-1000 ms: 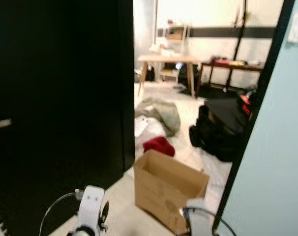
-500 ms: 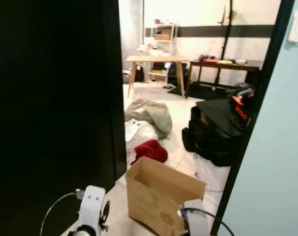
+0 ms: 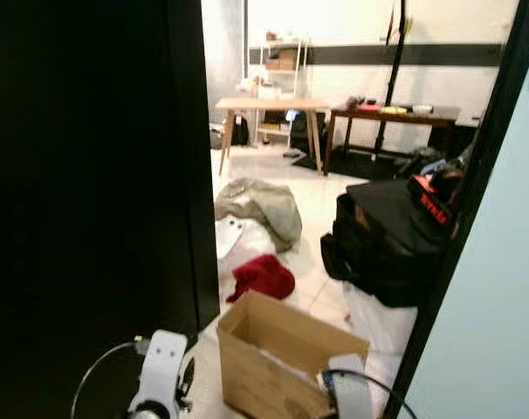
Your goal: Clean up the room
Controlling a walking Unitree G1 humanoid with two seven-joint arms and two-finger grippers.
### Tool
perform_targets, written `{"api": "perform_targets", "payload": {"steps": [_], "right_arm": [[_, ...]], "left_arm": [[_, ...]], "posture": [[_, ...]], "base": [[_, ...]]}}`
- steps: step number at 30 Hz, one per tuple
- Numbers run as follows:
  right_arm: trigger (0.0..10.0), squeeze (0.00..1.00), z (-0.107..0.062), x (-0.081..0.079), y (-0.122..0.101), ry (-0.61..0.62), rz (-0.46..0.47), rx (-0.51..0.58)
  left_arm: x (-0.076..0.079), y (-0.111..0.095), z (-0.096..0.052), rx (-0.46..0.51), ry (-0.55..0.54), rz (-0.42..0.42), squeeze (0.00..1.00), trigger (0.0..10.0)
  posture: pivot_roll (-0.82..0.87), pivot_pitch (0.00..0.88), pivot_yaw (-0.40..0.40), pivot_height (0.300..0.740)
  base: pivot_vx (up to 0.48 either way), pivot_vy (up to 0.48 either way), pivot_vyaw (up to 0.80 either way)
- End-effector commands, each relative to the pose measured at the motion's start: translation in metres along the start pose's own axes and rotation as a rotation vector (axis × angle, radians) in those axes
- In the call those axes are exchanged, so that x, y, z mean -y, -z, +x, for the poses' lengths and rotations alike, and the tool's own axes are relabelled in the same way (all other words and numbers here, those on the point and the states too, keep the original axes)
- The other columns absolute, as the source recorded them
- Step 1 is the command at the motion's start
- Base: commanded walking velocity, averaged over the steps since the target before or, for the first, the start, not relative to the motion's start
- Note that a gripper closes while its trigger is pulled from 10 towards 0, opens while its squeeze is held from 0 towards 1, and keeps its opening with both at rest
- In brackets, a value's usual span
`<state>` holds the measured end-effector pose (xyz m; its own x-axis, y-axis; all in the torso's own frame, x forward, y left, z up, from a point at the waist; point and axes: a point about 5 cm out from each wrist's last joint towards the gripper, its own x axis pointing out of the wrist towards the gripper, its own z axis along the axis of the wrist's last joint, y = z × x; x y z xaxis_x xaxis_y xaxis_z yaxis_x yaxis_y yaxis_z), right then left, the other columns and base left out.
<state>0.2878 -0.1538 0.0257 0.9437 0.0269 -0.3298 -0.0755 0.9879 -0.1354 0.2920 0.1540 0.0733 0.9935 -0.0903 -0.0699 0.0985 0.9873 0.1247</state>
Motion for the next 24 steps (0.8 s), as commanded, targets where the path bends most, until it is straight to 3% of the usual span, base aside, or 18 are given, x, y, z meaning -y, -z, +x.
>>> {"api": "perform_targets", "payload": {"steps": [1, 6, 24], "right_arm": [[10.0, 0.00, -0.0014, 0.0037, 0.0045, 0.016, 0.010, -0.016], [10.0, 0.00, -0.0013, 0.0036, 0.0045, 0.017, 0.012, -0.017], [10.0, 0.00, -0.0015, 0.0054, 0.0053, 0.034, 0.013, -0.021]], "left_arm": [[0.0025, 0.0024, -0.0012, -0.010, 0.007, -0.008, 0.00, 10.0], [0.0024, 0.0023, -0.0012, -0.009, 0.006, -0.007, 0.00, 10.0], [0.0030, 0.0011, -0.0001, -0.007, 0.013, -0.007, 0.00, 10.0]], "posture": [[0.02, 0.068, 0.001, 0.740], [0.02, 0.068, 0.002, 0.740], [0.02, 0.070, 0.009, 0.740]], "base": [[0.300, 0.000, -0.65], [0.298, 0.000, -0.80], [0.293, 0.000, 0.00]]}}
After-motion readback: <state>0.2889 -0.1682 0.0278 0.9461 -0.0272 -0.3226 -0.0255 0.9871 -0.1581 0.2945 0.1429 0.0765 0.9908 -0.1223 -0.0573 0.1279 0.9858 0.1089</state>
